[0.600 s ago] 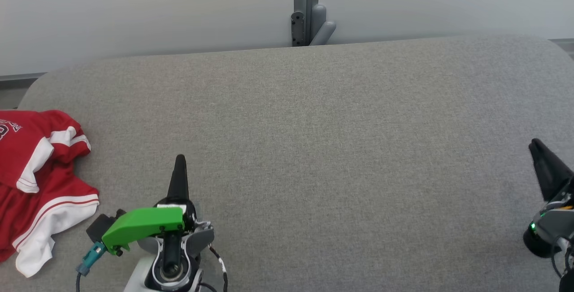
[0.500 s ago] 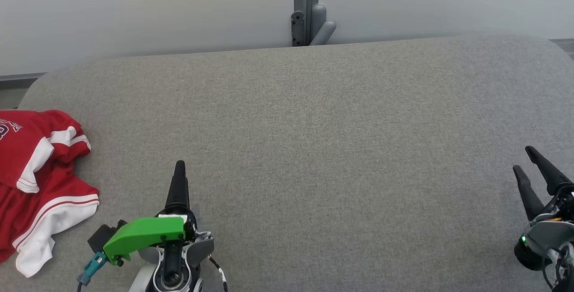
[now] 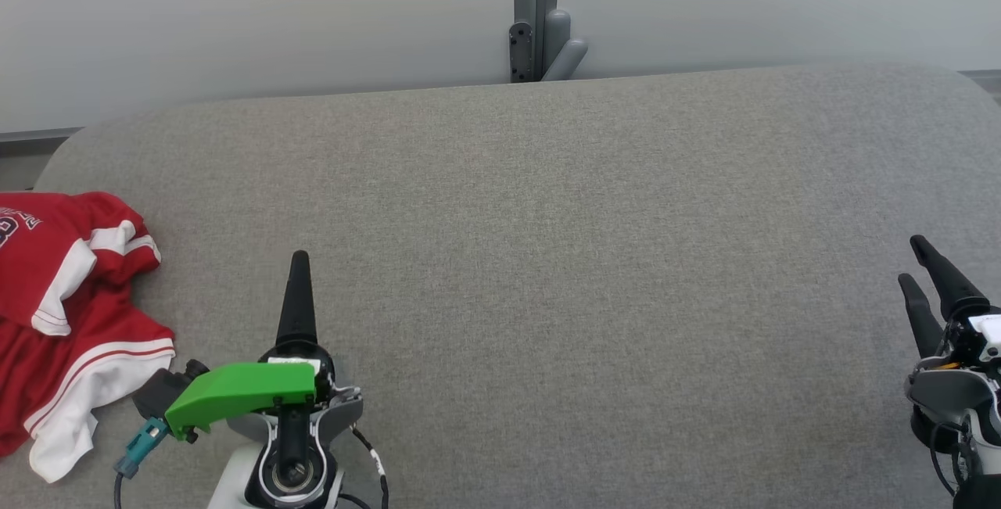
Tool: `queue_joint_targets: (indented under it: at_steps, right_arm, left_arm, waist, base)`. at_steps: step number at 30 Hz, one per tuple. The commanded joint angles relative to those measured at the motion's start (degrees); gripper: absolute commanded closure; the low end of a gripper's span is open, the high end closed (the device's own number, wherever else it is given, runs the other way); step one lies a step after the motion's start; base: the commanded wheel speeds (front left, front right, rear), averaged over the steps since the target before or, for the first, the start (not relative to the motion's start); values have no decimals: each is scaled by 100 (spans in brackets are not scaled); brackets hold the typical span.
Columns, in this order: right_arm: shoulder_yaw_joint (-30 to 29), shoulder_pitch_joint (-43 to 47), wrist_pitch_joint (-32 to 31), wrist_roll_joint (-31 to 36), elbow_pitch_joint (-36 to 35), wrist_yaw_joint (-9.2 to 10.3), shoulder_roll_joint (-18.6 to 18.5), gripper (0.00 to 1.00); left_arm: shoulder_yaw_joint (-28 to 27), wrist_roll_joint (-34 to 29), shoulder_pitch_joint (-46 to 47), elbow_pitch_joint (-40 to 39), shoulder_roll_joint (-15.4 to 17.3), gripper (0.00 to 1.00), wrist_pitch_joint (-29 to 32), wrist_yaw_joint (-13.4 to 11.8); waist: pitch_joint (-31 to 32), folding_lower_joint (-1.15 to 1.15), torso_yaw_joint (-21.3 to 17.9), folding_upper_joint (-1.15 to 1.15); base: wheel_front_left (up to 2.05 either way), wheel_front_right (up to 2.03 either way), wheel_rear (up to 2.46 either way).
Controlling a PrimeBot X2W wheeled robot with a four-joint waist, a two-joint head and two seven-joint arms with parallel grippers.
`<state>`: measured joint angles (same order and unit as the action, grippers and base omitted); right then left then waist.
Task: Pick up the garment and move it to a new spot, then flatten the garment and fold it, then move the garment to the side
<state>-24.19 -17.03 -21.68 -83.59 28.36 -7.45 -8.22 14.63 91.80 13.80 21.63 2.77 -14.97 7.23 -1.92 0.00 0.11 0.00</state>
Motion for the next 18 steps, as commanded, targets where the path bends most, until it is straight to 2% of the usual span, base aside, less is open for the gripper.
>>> queue_joint_targets:
  at_steps: [1, 5, 18]
  right_arm:
    - [101, -85, 177, 420, -269, -2, -138, 0]
    - [209, -67, 334, 957, -478, -2, -158, 0]
    - [813, 100, 960, 2851, -1220, -2, -273, 0]
  left_arm:
    - [-94, -403, 231, -209, 3, 0, -1, 11]
    - [-134, -816, 254, -335, 3, 0, -1, 12]
    - [-165, -2705, 239, -766, 111, 0, -2, 7]
  waist:
    - [2, 0, 4, 0]
    - [5, 0, 9, 0]
    - [36, 0, 4, 0]
  base:
    - [0, 0, 0]
    - [0, 0, 0]
    - [0, 0, 0]
